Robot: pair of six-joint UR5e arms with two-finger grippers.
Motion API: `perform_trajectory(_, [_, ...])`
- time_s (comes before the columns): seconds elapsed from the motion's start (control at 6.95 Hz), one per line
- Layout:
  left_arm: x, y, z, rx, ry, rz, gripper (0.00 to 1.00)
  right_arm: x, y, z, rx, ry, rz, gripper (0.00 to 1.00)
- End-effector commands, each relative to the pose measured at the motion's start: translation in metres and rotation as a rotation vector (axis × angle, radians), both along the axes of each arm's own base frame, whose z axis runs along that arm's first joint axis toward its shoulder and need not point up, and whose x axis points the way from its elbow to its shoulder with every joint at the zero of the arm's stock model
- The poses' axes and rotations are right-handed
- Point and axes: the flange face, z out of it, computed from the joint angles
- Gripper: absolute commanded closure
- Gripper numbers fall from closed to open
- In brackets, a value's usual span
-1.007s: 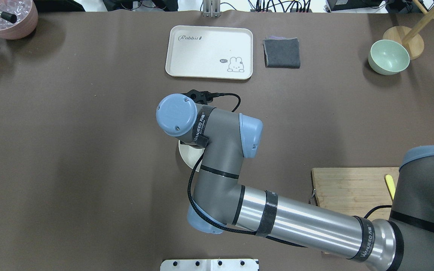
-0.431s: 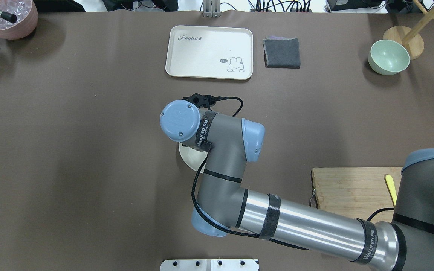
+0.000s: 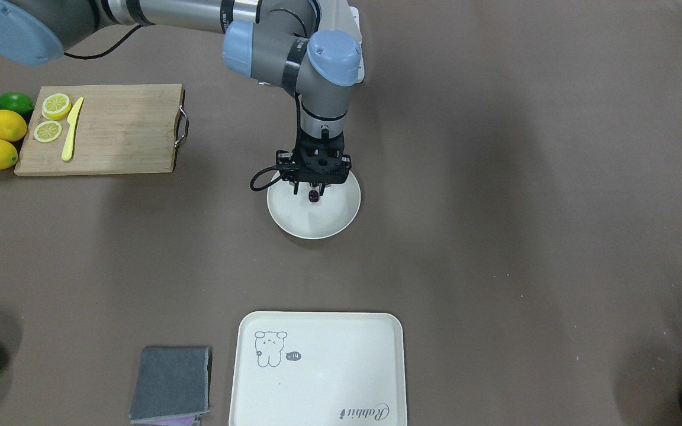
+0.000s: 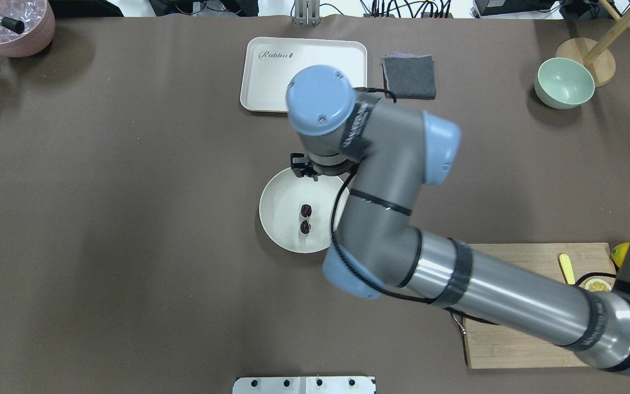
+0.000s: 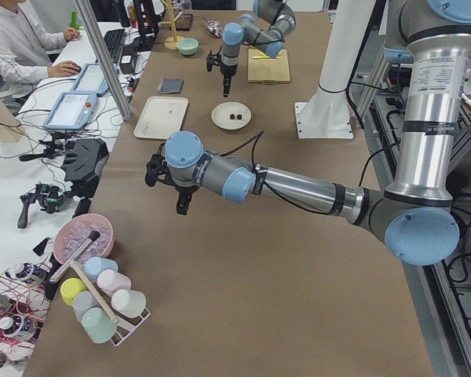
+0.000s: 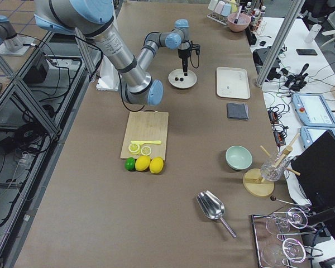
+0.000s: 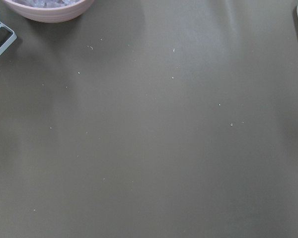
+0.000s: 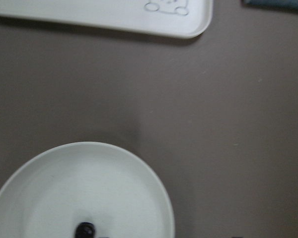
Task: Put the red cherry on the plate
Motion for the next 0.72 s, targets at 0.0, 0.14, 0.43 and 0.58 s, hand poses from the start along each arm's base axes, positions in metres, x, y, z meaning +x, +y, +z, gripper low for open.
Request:
perform_trajectory(0.0, [0.0,0.004,0.015,-0.023,-0.027,-0.008,0.03,0.157,-0.023,0.061,0.033,-0.007,-0.104,0.0])
perform_trajectory(0.14, [0.0,0.004,0.017,-0.023,-0.041,-0.012,0.03,0.203,-0.045,0.1,0.069,0.029,-0.168,0.0])
perform_trajectory(0.43, [-0.001,-0.002,0.023,-0.02,-0.11,-0.036,0.03,0.302,-0.073,0.173,0.075,0.057,-0.238,0.0])
perform_trajectory(0.58, [0.014,-0.004,0.03,-0.023,-0.151,-0.021,0.03,0.346,-0.071,0.215,0.075,0.041,-0.271,0.0])
